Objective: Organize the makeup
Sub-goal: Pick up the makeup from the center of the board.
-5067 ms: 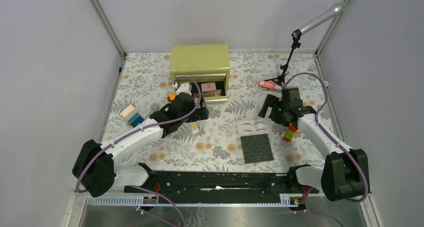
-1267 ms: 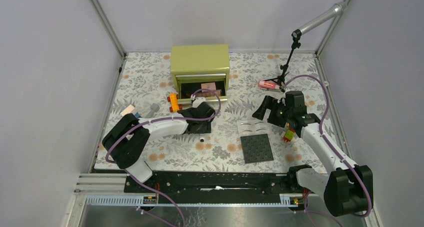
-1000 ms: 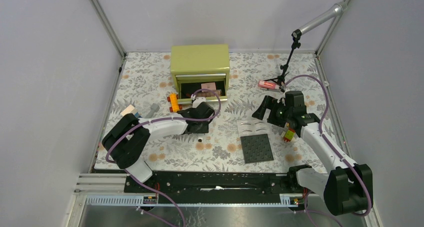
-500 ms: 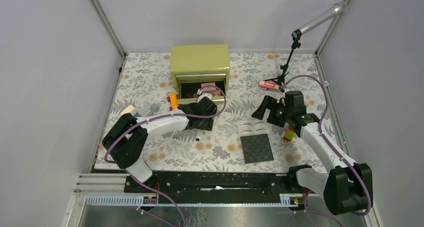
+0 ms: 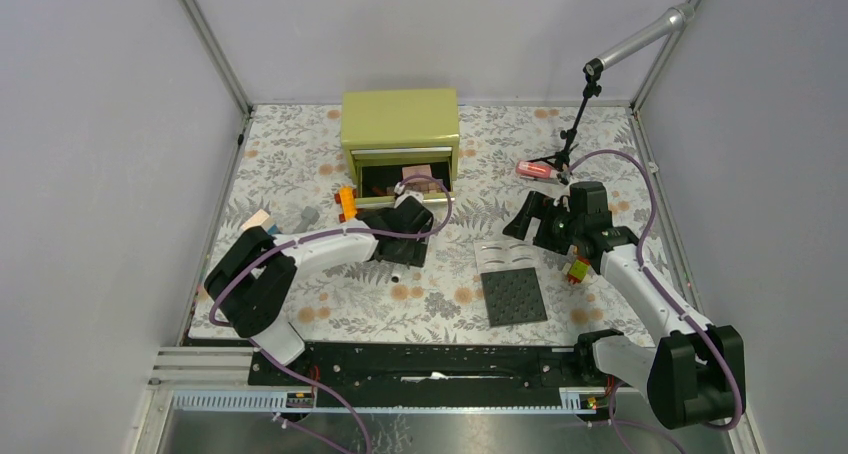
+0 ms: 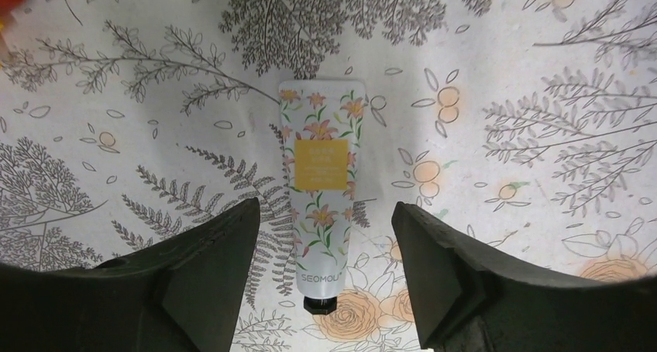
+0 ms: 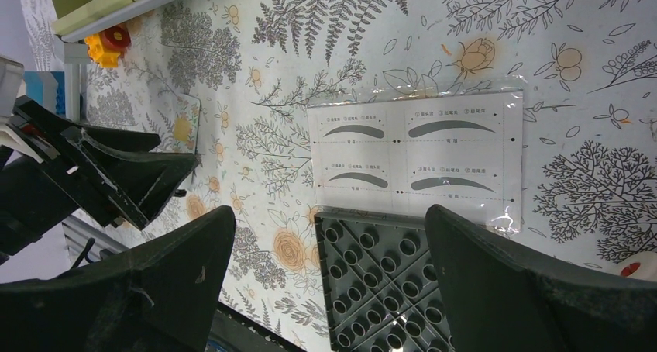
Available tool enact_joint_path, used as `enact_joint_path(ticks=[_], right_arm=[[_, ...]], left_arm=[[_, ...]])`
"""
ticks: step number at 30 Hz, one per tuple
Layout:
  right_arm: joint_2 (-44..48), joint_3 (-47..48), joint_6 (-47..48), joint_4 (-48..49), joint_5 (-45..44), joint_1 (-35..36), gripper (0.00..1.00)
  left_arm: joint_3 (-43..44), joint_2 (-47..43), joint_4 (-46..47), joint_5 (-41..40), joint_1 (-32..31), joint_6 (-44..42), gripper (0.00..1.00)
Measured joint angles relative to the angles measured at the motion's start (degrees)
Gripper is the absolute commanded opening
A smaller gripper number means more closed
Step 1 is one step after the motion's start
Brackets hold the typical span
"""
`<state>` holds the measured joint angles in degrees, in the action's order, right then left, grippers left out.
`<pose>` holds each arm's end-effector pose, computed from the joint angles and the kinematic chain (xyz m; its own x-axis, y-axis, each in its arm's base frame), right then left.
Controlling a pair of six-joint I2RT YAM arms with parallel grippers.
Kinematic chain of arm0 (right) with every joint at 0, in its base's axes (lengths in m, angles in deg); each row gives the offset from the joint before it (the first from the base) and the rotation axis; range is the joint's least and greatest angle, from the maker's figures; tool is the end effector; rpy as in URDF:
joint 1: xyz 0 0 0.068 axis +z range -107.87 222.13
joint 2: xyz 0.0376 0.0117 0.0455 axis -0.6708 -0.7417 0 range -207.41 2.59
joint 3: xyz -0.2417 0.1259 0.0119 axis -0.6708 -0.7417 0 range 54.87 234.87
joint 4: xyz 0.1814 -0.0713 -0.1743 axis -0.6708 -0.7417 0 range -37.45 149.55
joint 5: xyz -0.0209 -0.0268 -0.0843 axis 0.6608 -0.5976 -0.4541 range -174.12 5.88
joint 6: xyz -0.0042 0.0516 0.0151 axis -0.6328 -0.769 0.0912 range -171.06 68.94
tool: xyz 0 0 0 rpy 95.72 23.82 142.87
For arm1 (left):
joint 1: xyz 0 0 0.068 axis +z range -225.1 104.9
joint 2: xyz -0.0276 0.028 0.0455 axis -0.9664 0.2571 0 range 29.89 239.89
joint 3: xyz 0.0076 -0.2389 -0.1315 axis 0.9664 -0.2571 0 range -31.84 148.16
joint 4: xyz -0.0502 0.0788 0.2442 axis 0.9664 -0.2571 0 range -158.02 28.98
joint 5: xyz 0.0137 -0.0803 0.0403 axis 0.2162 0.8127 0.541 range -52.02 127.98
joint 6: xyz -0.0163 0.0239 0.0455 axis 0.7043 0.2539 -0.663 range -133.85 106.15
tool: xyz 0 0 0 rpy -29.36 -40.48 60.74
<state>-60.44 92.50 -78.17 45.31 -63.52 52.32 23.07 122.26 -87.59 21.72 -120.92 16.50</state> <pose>0.2242 0.0531 0.2294 -0.7560 0.2975 -0.5831 -0.0988 0.8288 0.5508 0.2227 -0.2148 0.1786 -0.8454 0.1739 -0.5051 0.2038 0.9790 -0.0041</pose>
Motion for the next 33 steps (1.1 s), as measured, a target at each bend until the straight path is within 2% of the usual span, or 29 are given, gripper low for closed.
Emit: enact_joint_path(ticks=[6,18,22,27,33], right_arm=[[-0.87,0.0,-0.42,0.83,0.2,0.0,1.0],[-1.22,0.0,-0.85,1.4,1.42,0.0,0.99],[-1.22,0.0,-0.85,1.46,1.44,0.0,1.0],[-1.22,0.0,-0.85,1.46,1.49,0.0,1.0],[-1.22,0.0,-0.85,1.44,1.51,0.0,1.0]], left_arm=[[-1.62,0.24,-0.57,0.17,0.0,0.52,0.68],[-1.84,1.99,0.96,1.07,0.0,1.25,0.33],[-1.86,2.1,1.18,0.98,-0.04,1.07,0.29],[-0.79,2.67,0.26,0.22,-0.11,-0.96,0.2],[2.6,3.58,-2.58,-3.28,-0.11,-6.56,0.18]])
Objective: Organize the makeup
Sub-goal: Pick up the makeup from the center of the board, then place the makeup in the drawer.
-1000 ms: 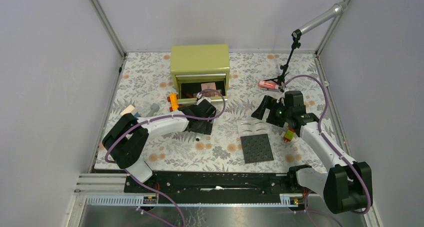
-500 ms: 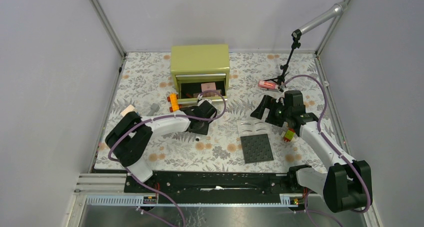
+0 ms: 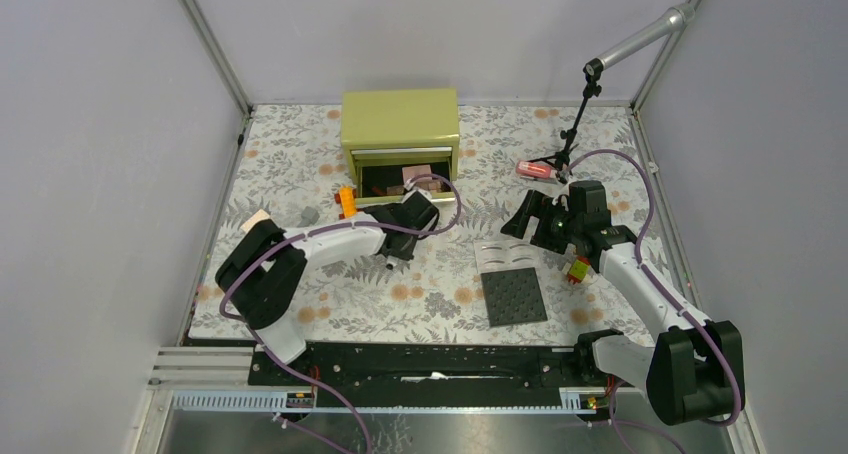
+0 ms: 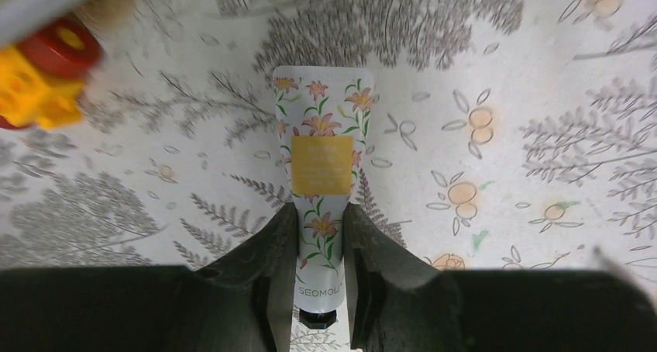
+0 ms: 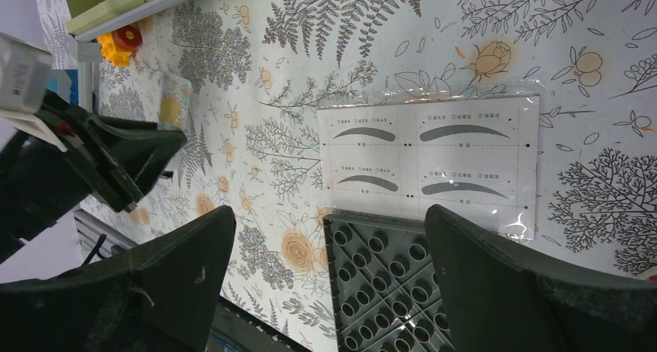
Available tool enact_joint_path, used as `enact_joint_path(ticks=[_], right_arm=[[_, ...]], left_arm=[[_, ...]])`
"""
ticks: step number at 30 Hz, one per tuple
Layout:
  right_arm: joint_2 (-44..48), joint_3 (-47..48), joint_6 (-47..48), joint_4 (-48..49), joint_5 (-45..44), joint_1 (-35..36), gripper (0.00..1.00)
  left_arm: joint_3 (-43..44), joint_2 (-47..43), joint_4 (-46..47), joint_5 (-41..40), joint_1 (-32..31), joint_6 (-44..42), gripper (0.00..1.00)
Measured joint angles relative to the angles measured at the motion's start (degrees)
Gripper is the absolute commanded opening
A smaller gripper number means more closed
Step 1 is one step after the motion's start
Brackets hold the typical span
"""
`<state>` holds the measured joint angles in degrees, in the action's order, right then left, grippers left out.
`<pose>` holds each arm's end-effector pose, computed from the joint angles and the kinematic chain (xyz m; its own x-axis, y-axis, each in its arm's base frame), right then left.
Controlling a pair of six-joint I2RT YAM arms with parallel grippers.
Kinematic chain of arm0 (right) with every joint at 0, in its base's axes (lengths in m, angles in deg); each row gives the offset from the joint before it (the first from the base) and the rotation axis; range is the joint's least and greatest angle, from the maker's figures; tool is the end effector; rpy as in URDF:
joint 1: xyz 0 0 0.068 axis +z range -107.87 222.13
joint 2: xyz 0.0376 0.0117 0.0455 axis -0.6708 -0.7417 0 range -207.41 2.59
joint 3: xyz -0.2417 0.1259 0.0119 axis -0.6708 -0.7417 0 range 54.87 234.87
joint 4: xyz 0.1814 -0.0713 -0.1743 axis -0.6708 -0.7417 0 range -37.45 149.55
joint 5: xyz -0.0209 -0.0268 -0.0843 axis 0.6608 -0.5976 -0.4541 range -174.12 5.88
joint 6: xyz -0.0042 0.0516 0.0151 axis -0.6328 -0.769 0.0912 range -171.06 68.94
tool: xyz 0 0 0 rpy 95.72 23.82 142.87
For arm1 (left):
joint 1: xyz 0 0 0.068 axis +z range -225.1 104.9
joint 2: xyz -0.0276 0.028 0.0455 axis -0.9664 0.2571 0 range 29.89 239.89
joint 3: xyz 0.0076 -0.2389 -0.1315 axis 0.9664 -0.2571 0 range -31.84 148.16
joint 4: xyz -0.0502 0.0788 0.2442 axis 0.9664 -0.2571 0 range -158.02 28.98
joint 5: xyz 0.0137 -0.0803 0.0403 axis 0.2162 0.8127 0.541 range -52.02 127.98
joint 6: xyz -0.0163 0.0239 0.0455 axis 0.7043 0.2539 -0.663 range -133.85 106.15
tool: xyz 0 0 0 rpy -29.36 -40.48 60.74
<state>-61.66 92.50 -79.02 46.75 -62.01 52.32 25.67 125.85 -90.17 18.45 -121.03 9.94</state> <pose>0.2279 0.0546 0.2271 -0.7631 0.3041 -0.5702 -0.1046 0.8126 0.5734 0.2294 -0.2199 0.1713 -0.8258 0.3064 -0.4734 0.2791 0.9515 0.1290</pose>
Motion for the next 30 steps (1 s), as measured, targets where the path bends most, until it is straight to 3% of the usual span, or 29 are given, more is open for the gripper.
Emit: enact_joint_path(ticks=[8,17,23,30], right_arm=[[0.02,0.0,0.07,-0.33,0.0,0.0,1.0],[0.02,0.0,0.2,-1.38,0.09,0.0,1.0],[0.37,0.0,0.28,-1.99,0.11,0.0,1.0],[0.87,0.0,0.31,-2.08,0.09,0.0,1.0]], left_arm=[[9.44,0.17,-1.31,-4.94,0.02,-10.64,0.23],[18.53,1.84,0.94,-8.02,0.33,-28.2,0.25],[18.56,1.84,6.34,-4.39,2.6,-40.41,0.27],[18.56,1.81,11.21,4.02,9.79,-48.52,0.38]])
